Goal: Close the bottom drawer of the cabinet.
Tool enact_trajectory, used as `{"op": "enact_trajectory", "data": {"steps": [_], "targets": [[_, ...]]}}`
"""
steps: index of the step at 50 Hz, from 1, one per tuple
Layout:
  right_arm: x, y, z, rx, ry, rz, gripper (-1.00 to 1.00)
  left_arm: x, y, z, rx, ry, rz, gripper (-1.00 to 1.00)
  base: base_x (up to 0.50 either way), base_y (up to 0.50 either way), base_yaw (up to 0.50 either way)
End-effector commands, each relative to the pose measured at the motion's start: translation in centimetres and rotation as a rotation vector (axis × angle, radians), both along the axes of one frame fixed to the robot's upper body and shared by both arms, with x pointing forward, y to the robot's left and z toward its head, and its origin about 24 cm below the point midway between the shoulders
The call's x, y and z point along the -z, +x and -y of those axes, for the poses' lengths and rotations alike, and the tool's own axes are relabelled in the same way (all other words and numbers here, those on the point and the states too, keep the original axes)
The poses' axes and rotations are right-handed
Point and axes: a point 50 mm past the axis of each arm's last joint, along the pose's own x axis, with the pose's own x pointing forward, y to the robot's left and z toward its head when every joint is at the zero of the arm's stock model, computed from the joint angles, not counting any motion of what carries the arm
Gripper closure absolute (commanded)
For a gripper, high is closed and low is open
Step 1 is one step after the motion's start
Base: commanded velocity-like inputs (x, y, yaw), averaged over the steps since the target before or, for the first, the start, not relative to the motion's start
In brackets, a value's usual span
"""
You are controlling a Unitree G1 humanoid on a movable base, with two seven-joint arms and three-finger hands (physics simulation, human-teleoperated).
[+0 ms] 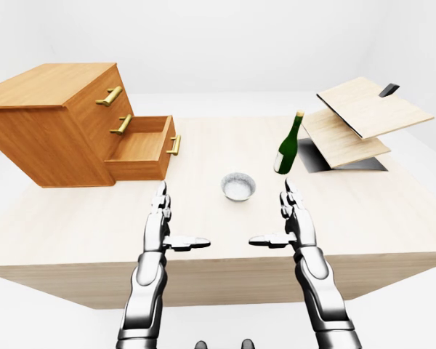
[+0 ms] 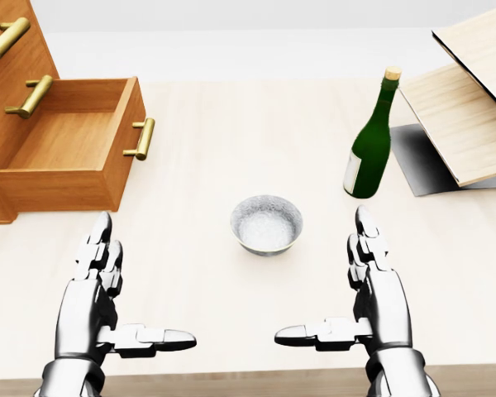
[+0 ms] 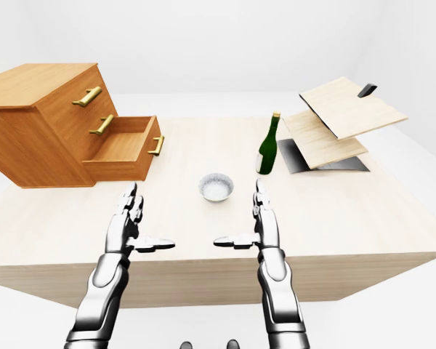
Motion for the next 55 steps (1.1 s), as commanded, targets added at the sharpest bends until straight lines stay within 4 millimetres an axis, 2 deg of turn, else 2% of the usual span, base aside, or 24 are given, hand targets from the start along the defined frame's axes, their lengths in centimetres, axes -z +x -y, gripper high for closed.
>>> {"op": "enact_trajectory", "data": {"steps": [1,11,14,21,29,33,55], "targets": [[-0.1,0.0,0.7,0.004,-0.001,-0.002,-1.00,0.0,0.0,-0.7,0.000,0.001,0.002,-1.00,0.00,0.00,0.00],[-0.2,0.0,0.9,0.013,0.008,0.006,-1.00,0.2,0.0,-0.6,0.001,0.002,0.000,-1.00,0.00,0.00,0.00],[-0.8,0.0,1.3,0.034,0.014,0.021,-1.00,0.1,0.0,-0.6,0.000,0.002,0.001,-1.00,0.00,0.00,0.00],[-4.8,-0.6,4.0,0.165,0.038,0.159,-1.00,0.2,-0.1,-0.5,0.003,0.004,-0.001,-1.00,0.00,0.00,0.00],[-7.6,-1.7,7.7,0.374,0.129,0.286,-1.00,0.3,-0.1,-0.5,0.004,0.008,-0.002,-1.00,0.00,0.00,0.00],[-7.6,-2.1,8.4,0.413,0.166,0.293,-1.00,0.2,0.0,-0.7,0.000,0.006,0.000,-1.00,0.00,0.00,0.00],[-7.5,-1.9,8.1,0.389,0.153,0.281,-1.00,0.4,0.0,-0.6,0.000,0.008,0.000,-1.00,0.00,0.00,0.00]]}}
